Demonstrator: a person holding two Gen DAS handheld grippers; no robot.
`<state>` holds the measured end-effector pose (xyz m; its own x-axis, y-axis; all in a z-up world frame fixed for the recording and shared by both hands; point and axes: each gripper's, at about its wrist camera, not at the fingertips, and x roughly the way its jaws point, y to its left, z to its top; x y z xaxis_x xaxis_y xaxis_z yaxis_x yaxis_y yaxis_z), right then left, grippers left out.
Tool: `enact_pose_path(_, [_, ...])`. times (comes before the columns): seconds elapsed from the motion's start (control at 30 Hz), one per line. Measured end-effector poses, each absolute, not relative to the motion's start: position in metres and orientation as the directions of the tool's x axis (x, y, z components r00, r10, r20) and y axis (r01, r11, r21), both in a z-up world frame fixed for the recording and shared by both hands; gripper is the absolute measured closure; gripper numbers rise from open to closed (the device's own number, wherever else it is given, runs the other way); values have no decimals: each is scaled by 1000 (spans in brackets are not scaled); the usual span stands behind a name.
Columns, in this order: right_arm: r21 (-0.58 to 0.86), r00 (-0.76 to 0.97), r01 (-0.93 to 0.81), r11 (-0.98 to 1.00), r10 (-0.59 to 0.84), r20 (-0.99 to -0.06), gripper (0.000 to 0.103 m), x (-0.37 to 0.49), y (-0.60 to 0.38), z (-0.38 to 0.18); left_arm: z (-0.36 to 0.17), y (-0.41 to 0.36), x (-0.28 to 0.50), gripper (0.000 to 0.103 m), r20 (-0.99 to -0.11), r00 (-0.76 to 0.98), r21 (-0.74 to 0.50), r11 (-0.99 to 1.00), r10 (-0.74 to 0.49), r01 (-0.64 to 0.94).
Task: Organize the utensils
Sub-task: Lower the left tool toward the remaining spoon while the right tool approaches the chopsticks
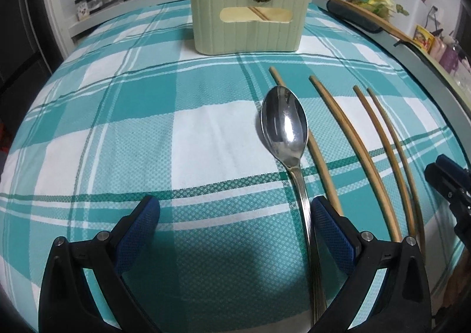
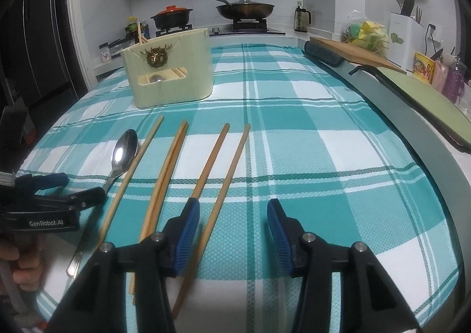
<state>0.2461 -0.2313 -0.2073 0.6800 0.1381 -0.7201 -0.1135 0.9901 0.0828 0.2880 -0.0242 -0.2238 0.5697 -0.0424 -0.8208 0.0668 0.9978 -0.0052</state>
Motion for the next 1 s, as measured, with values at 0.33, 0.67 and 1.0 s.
enact_pose_path(0.33, [115,622,-127,985,169,-765,62,267,-228,-220,-225,-24,296,0,-821,570,1,998,-37,65])
enact_pose_path(0.67, [12,596,-144,990,96,-797,62,284,-212,-229,-225,-22,308,0,-821,569,-1,998,-39,68])
enact_pose_path(1.0, [27,574,-136,990,101,-813,62,313,-219,-229,-224,-25,325,0,-819,573,18,998,-20,61])
